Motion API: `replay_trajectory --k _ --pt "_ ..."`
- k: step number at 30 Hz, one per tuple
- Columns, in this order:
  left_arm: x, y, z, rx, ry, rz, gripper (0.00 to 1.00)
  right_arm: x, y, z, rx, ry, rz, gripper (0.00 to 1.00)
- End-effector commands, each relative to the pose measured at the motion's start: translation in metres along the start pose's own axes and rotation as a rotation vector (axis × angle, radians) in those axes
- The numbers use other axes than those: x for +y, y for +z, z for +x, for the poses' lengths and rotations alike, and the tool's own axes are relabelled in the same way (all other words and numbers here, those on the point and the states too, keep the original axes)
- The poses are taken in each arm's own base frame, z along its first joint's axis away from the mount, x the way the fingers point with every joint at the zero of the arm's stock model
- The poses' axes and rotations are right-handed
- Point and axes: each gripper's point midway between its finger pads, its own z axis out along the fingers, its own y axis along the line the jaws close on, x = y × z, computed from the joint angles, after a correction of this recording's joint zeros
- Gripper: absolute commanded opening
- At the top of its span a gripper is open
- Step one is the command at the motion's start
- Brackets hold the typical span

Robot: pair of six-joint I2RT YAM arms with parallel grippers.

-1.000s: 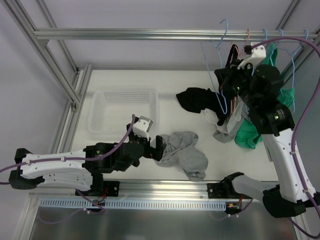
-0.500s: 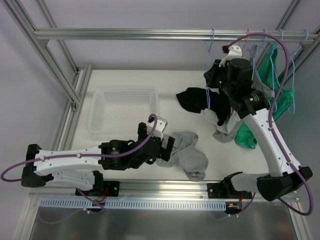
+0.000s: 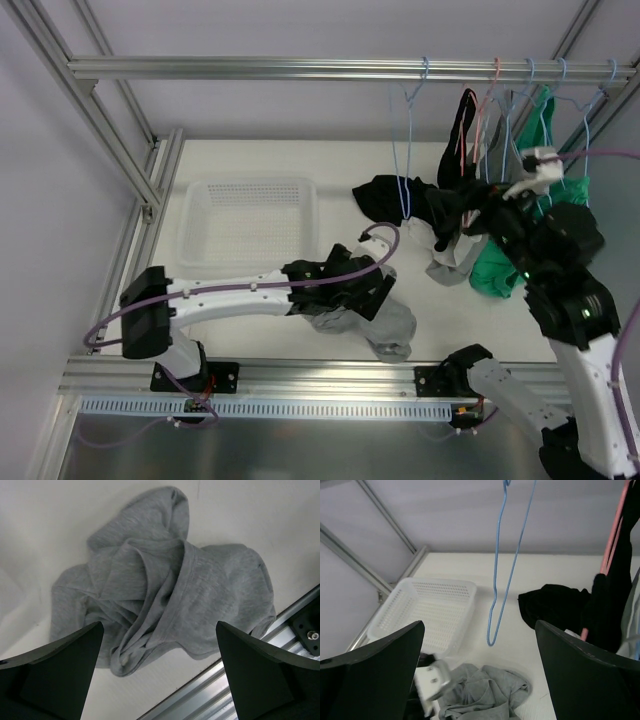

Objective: Remove the tank top from the hanger

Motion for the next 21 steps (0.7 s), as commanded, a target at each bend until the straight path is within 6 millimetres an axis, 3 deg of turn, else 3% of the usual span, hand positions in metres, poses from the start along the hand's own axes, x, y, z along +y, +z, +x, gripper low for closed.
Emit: replay_trajectory --k 1,5,9,15,17,18,19,21 --pt "-0.031 0.030 0.015 0.102 0.057 0.079 0.99 0.007 -0.054 0.009 -0.002 0.003 -0.053 0.99" --pt "-0.037 0.069 0.028 0.150 0.096 0.027 0.99 0.007 -0.092 0.019 -0.004 -0.022 -0.080 0.99" --pt "-0.016 0.111 0.058 0.218 0.089 -0.106 0.99 0.015 -0.117 0.029 -0.003 -0.066 -0.154 1.00" --pt "-0.007 0.130 0.122 0.355 0.034 -0.157 0.99 0.021 -0.139 0.028 -0.049 -0.082 -0.205 0.99" --pt "-0.009 0.127 0.137 0.376 0.033 -0.160 0.72 0.021 -0.143 0.026 -0.063 -0.084 -0.206 0.99" --pt "-0.009 0.122 0.133 0.357 0.031 -0.162 0.53 0.021 -0.144 0.025 -0.070 -0.086 -0.203 1.00" --pt "-0.007 0.116 0.138 0.361 0.026 -0.169 0.24 0.021 -0.145 0.024 -0.074 -0.086 -0.201 0.99" --pt "-0.010 0.100 0.119 0.317 -0.001 -0.143 0.04 0.019 -0.145 0.023 -0.081 -0.089 -0.193 1.00"
